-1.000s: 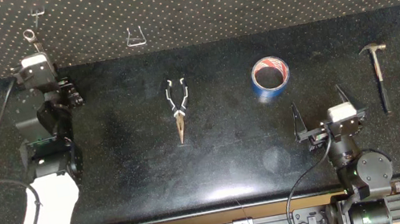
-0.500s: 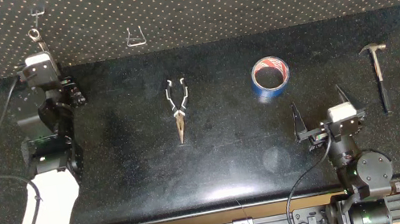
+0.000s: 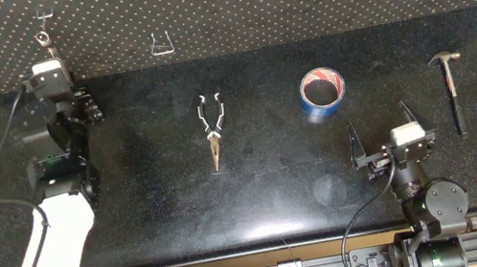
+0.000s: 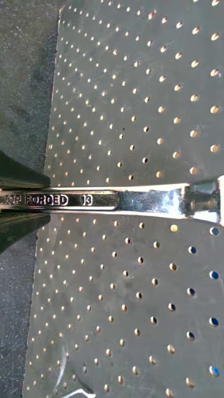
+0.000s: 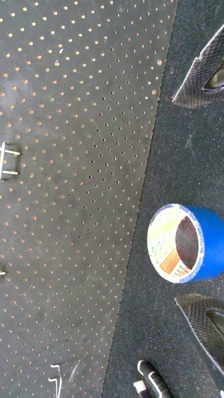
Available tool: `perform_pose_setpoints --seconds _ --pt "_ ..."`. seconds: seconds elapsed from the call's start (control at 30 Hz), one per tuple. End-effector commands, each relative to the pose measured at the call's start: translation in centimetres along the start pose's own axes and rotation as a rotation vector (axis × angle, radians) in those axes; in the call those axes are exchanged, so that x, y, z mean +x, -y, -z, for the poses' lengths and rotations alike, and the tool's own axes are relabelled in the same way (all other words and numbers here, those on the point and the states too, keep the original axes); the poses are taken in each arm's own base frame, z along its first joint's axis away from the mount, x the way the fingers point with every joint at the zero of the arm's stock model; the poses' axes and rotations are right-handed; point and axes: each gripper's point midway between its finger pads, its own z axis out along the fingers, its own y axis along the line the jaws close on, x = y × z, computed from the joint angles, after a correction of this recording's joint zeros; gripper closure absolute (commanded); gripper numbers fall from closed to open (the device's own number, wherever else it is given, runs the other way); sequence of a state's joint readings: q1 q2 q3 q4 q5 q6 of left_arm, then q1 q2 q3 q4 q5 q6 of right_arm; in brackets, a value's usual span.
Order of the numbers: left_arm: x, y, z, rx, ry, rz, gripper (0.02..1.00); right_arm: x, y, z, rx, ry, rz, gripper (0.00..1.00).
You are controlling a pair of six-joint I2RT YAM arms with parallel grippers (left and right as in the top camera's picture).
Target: Place Tools Onto Pegboard
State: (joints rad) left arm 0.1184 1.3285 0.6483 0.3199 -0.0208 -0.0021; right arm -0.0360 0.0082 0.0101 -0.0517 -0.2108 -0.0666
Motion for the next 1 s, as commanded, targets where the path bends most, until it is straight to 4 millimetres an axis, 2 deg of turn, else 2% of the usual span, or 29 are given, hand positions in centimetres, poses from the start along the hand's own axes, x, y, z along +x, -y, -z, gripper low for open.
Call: perform_pose_setpoints --seconds 0.03,0.17,0.3,0.37,0.77,1.0 --pt "-2.6 0.4 -0.8 0.018 0.049 0.009 0.989 0.1 -0.2 0.0 -0.005 0.003 0.015 0.025" --pt "-3.0 1.2 -0.8 0.035 0.056 0.002 0.989 0.1 -0.2 0.0 -0.005 0.003 0.015 0.025" --pt "-2.4 2.6 -1.1 0.064 0.041 -0.008 0.989 0.1 -0.2 0.0 -0.005 0.003 0.015 0.025" --pt "-2.2 2.6 -1.2 0.065 0.035 -0.009 0.989 0.1 -0.2 0.0 -0.005 0.003 0.015 0.025" --pt "-2.0 0.3 -1.5 -0.051 0.032 -0.002 0.989 0.1 -0.2 0.0 -0.005 0.003 0.015 0.025" --pt "-1.5 0.2 -2.7 -0.055 0.027 0.008 0.989 0.1 -0.2 0.0 -0.005 0.003 0.015 0.025"
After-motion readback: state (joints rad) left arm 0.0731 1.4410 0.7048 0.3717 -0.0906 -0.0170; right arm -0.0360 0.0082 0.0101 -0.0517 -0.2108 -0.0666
